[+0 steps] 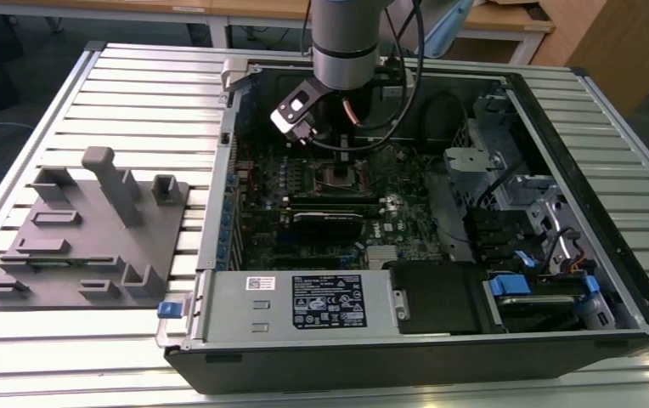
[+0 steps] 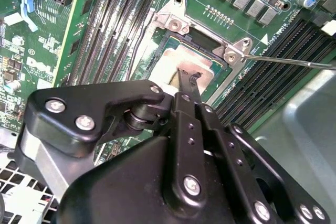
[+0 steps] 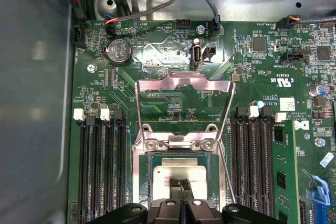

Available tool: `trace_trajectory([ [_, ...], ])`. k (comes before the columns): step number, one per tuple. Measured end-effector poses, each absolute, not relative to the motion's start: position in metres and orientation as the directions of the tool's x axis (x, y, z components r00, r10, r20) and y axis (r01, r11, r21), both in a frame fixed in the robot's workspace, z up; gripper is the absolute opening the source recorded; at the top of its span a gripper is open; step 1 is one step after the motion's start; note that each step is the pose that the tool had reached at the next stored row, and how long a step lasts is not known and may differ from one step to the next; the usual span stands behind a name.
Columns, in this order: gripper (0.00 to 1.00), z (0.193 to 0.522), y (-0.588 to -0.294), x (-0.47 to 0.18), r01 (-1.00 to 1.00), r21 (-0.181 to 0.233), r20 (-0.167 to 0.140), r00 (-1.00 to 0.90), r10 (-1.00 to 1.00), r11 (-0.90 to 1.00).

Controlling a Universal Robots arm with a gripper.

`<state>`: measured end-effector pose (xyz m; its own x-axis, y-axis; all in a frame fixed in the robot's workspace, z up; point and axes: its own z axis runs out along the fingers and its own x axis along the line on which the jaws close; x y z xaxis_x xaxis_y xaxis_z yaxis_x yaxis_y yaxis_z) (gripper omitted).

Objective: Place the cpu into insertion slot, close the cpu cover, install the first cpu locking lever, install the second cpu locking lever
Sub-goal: 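Place the cpu into insertion slot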

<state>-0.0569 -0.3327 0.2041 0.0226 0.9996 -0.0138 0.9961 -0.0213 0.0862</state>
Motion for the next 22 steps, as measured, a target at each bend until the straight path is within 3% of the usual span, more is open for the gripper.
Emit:
trace_trajectory([
  [3,0.10,0.2042,-0.3327,-0.0568,0.996,0.084,-0.014,0.022,1.000,-0.021],
  [7,0.10,0.2040,-0.3327,-0.0566,0.999,0.049,-0.015,0.022,1.000,-0.021],
  [22,0.10,0.2035,-0.3326,-0.0535,0.999,0.039,-0.015,0.023,1.000,-0.023],
])
